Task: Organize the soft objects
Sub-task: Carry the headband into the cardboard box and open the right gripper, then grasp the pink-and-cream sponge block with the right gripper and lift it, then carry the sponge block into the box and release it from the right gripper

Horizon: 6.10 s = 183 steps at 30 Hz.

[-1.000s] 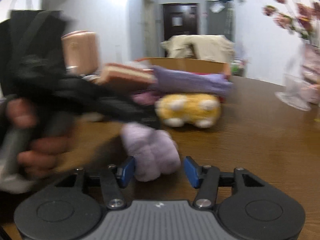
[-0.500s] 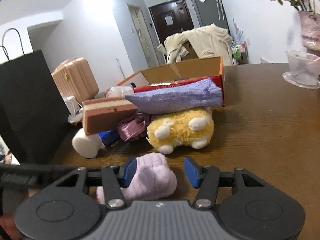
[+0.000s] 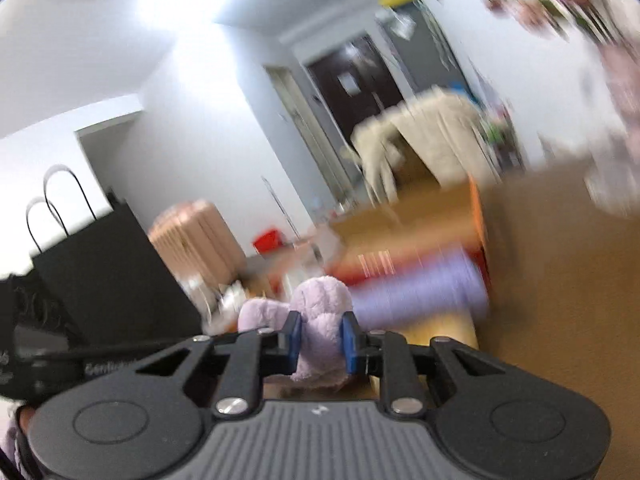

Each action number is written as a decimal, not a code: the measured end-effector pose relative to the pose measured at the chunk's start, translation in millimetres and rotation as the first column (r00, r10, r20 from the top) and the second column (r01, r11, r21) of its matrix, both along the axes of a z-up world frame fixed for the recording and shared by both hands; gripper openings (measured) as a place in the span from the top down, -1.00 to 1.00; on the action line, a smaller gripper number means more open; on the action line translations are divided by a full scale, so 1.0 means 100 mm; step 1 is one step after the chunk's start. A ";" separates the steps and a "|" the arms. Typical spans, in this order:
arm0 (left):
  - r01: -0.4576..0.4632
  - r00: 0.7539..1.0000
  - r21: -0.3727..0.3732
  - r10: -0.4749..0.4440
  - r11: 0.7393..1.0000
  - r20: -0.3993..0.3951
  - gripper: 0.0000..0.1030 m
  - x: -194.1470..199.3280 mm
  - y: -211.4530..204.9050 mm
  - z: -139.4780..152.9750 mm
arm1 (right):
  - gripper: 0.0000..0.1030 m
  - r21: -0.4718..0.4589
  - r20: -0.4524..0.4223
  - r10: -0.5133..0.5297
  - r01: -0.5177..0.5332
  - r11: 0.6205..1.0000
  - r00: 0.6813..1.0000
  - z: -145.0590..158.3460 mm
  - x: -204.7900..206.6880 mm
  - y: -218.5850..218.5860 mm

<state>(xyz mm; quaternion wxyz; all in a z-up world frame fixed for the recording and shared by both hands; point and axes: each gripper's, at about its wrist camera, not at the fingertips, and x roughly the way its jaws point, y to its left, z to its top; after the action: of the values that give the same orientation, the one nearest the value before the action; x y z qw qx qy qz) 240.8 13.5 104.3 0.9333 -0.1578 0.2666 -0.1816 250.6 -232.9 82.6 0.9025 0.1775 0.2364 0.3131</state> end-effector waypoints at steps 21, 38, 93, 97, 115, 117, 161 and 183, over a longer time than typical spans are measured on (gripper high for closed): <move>-0.420 0.884 0.197 0.448 0.886 -0.133 0.02 3.05 1.16 -0.70 | 0.44 -0.168 -0.465 -0.126 0.052 0.984 0.876 -0.95 3.96 1.87; -0.350 0.937 0.172 0.345 0.921 0.059 -0.69 1.46 0.66 0.08 | -0.25 -0.301 -0.139 -0.190 0.141 0.943 0.972 0.47 2.59 0.78; -0.297 0.948 -0.021 0.292 0.955 -0.129 0.03 0.06 0.37 -0.58 | -0.06 -0.179 -0.254 0.126 -0.175 0.968 0.959 -0.33 1.38 0.93; -0.281 0.951 -0.055 0.271 0.958 -0.148 0.17 0.11 0.40 -0.63 | 0.20 -0.175 -0.304 0.128 -0.188 0.966 0.944 -0.50 1.44 0.94; 0.159 0.985 -0.113 -0.166 0.981 -0.054 0.19 -0.87 0.24 -1.02 | 0.31 -0.143 -0.121 -0.164 0.146 0.979 0.979 -0.62 -0.71 0.07; 0.151 0.982 -0.091 -0.159 0.984 -0.099 0.20 -0.94 0.23 -1.16 | 0.32 -0.146 -0.163 -0.161 0.138 0.980 0.973 -0.77 -0.82 0.08; -0.155 0.988 -0.103 0.157 0.983 0.012 0.42 1.31 0.27 0.59 | 0.33 -0.077 0.016 -0.139 0.140 0.987 0.990 0.68 1.22 0.39; -0.144 0.953 -0.083 0.115 0.986 -0.281 0.19 3.49 0.15 -0.71 | 0.29 -0.315 -0.222 -0.417 0.340 0.886 0.881 -0.62 3.56 0.55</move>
<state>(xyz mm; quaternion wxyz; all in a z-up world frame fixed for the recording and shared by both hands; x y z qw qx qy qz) 590.2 28.8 33.1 0.8877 -0.2465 0.3732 -0.1096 606.2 -177.5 20.2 0.9186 0.1403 0.3636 0.0655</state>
